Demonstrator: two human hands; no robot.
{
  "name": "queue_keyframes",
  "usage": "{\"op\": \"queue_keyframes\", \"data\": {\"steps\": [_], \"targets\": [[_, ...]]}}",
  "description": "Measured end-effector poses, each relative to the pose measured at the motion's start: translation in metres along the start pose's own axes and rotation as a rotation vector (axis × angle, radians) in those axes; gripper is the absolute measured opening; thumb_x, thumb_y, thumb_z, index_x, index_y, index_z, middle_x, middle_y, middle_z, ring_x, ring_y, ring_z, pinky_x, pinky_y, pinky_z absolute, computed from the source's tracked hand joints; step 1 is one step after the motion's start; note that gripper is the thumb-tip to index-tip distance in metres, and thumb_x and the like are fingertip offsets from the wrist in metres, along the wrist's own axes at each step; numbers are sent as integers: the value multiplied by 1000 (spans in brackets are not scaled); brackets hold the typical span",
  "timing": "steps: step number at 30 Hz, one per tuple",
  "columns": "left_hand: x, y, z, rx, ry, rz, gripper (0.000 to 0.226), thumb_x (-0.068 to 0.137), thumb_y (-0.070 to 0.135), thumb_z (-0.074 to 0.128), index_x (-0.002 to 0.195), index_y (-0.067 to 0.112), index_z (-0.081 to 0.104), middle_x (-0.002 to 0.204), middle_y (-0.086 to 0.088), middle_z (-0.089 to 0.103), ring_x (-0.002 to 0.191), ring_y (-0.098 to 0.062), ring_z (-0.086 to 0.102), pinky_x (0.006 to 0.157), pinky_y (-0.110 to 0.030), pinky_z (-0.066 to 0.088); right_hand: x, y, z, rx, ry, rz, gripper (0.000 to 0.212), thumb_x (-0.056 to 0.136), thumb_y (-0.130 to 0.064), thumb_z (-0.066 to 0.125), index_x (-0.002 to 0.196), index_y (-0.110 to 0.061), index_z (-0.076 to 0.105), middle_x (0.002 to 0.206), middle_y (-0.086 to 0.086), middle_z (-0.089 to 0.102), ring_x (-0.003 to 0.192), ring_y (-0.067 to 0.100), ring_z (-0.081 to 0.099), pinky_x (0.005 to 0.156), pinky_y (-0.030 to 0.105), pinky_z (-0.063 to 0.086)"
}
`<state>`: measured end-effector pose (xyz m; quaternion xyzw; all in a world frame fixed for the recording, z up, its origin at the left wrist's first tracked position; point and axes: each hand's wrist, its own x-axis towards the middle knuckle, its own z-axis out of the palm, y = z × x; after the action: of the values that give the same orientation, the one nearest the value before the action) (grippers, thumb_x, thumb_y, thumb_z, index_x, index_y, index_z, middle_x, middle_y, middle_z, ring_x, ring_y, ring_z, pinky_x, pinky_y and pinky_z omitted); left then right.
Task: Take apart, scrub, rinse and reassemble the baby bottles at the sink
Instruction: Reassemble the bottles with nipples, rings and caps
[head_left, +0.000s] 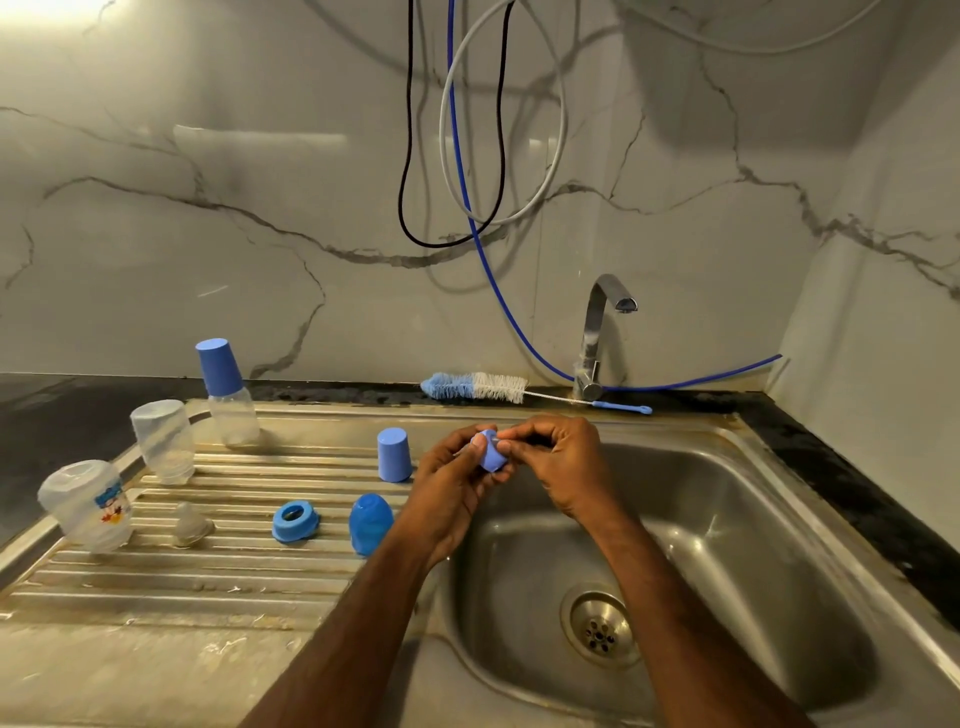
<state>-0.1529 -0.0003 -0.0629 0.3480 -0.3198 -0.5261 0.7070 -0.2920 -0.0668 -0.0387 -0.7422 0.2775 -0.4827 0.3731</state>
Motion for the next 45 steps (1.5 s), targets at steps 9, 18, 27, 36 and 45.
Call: {"op": "queue_keyframes", "data": {"steps": [9, 18, 27, 36, 45], "targets": [[-3, 4, 3, 22, 11, -120, 44, 97, 39, 52, 115, 0, 65, 87, -17, 68, 66, -19, 61, 58, -25, 54, -2, 3, 6, 23, -16, -27, 18, 82, -7, 81, 95, -19, 79, 89, -3, 77, 86, 14, 73, 80, 33, 60], [-4, 0, 0, 107, -28, -172, 65, 91, 59, 45, 121, 4, 64, 85, -15, 69, 68, -20, 65, 54, -24, 51, -4, 4, 3, 71, -111, 118, 31, 72, -9, 88, 97, -25, 77, 91, -4, 77, 83, 11, 71, 77, 26, 58], [-8, 6, -1, -35, 12, -96, 31, 100, 20, 55, 124, 3, 62, 111, -23, 72, 87, -27, 70, 72, -32, 62, -2, 6, -3, 1, -111, 50, 28, 78, -6, 83, 102, -19, 77, 99, -2, 74, 89, 14, 70, 81, 26, 59], [-7, 8, 1, -97, -20, -95, 34, 87, 22, 60, 111, -1, 67, 104, -23, 73, 89, -28, 72, 73, -31, 63, -2, 5, -3, 142, -63, 74, 17, 80, -2, 80, 95, -10, 79, 92, 0, 78, 90, 14, 74, 80, 22, 57], [-3, 6, -3, -207, 3, -162, 51, 90, 30, 58, 127, -6, 58, 125, -32, 64, 100, -33, 71, 85, -36, 62, -5, 1, -10, 272, -135, 111, 35, 77, 2, 80, 109, -10, 74, 103, 6, 77, 98, 21, 73, 87, 32, 59]]}}
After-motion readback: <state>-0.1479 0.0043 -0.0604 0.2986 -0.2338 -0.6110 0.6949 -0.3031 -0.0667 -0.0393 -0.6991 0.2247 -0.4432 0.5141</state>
